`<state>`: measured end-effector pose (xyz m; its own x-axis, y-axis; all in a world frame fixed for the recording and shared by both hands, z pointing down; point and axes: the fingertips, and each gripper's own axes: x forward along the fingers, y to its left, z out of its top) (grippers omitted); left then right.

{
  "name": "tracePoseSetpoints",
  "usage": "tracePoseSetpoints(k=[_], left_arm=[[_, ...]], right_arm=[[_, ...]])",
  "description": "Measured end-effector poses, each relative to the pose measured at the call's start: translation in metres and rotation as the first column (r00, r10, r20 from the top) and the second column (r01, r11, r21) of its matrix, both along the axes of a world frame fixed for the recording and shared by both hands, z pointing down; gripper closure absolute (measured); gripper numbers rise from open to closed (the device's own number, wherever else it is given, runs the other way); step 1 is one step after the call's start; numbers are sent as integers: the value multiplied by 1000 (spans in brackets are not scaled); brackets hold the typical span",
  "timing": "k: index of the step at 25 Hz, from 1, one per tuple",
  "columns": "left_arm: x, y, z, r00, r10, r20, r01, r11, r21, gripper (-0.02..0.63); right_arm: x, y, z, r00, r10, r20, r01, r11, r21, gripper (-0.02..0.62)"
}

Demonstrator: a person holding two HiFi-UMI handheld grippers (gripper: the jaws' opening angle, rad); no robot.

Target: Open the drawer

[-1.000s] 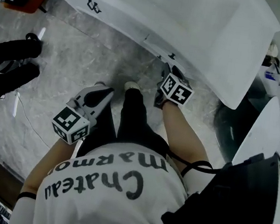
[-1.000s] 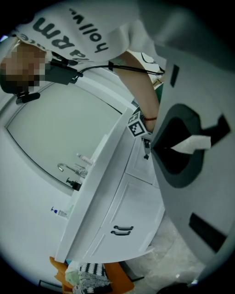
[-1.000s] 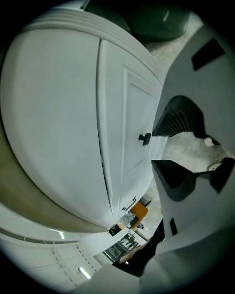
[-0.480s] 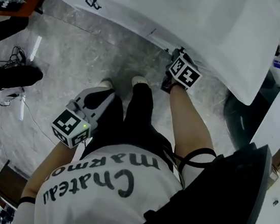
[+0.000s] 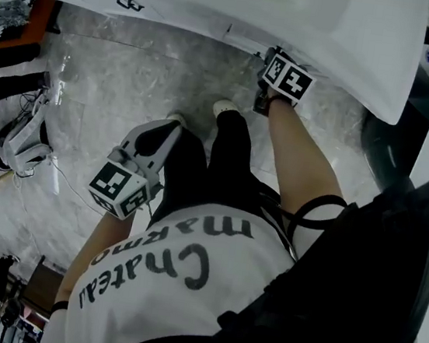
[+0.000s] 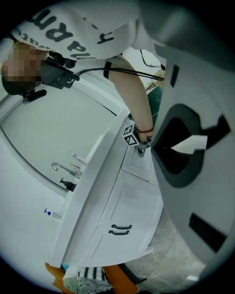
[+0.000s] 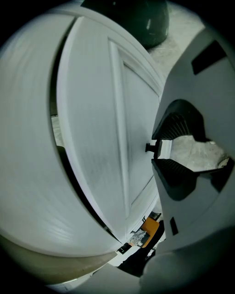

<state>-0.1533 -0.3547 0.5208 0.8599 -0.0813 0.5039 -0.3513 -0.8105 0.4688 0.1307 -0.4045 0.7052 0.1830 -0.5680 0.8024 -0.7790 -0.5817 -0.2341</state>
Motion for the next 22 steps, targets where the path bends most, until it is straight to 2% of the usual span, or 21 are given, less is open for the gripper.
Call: tracePoseSetpoints(k=[12,22], left_arm=[[17,7,-10,998,67,-15,-67,998,8,598],[27,19,-13,991,128,-45,-129,992,-11,598]], right_arm=[[-20,19,0,998,-51,25,52,998,-30,462],[-44,45,2,990,-122,70,129,986,-106,465]])
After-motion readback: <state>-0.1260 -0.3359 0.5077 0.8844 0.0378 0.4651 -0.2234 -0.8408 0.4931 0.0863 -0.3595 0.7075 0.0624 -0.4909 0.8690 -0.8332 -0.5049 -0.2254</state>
